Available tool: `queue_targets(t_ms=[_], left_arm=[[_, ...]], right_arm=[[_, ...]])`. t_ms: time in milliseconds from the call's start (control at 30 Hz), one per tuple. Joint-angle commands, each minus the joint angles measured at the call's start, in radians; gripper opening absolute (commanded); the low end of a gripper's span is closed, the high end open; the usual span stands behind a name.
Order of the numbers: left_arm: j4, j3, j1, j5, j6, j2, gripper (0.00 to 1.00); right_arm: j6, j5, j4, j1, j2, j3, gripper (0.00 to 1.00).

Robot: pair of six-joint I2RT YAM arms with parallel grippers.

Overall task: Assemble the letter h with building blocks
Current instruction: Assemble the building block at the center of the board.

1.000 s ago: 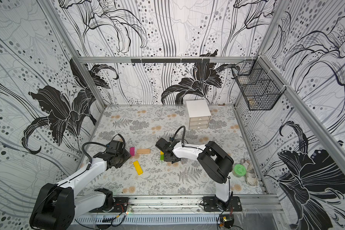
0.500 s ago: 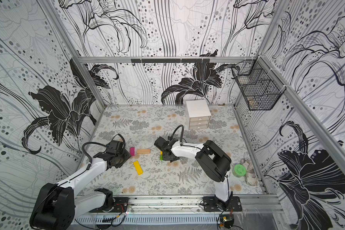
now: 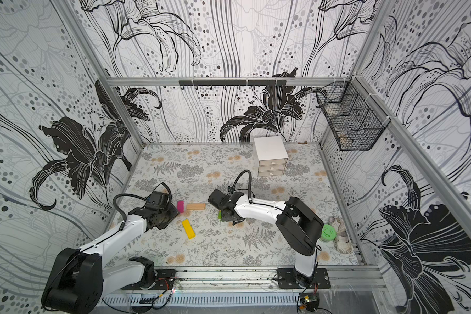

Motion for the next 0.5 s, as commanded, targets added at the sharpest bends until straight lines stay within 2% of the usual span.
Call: queue_targets(t_ms=[0, 200, 333, 467], left_arm=[[0.021, 0.039, -0.004, 0.003, 0.022, 0.035, 0.56], [0.025, 0.054, -0.004, -0.003, 0.02, 0.044, 0.56], [0.018, 0.057, -0.004, -0.003, 0.02, 0.042, 0.56], [0.007, 0.046, -0.004, -0.014, 0.019, 0.023, 0.56]], right_arm=[[0.069, 0.063, -0.094, 0.088, -0.022, 0.027, 0.27], [0.143, 0.028, -0.041, 0.151, -0.024, 0.013, 0.36], [0.179, 0.015, -0.008, 0.153, -0.025, -0.015, 0.29], [0.205, 0.001, 0.03, 0.154, -0.006, -0.022, 0.26]])
